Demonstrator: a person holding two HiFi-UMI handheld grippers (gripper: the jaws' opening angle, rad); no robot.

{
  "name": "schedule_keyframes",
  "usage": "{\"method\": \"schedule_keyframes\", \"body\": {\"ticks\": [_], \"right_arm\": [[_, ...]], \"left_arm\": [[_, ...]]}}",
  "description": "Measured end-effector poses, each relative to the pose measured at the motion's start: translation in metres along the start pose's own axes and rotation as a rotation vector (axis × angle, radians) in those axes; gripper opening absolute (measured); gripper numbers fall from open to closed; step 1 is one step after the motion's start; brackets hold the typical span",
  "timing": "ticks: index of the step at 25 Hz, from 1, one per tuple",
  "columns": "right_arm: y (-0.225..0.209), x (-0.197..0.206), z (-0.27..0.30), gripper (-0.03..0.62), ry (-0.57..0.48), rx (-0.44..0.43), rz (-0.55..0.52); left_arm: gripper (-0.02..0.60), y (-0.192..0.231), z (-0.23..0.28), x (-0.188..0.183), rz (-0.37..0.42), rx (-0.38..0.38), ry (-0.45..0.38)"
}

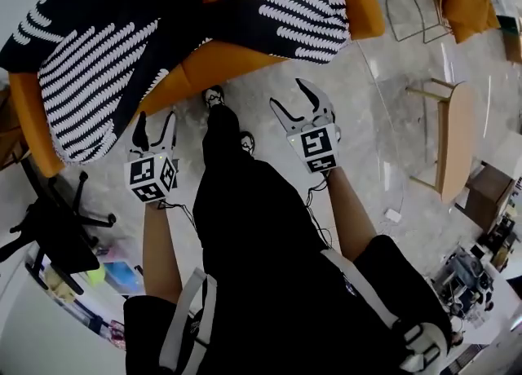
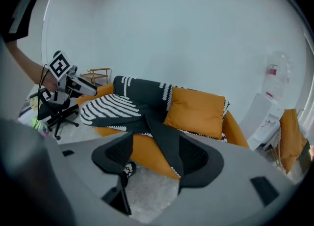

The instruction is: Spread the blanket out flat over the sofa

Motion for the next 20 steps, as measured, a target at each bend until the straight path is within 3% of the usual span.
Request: {"method": "schedule_keyframes", "body": {"ticks": [11,20], "right_arm": [[-0.042,0.06,0.141,0.303,0.155,-0.019,-0.054],[-0.057,0.119,0.238,0.29,0.195,-0.038,-0.068]], "left_arm": [[0.291,0.096,0.118,0.06,0.014,-0.092,0.148],[0.291,0.133,0.205,0.106,0.052,-0.121,0.201]]}}
Point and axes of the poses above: the fingertips, and each gripper's own axes: z forward along the fingers, y to its left, x out of its underside, the point moved 9 cm from there along -z, backward along the fingers, and after that the axes turned 1 degree about -x, right-handed, at the moved point
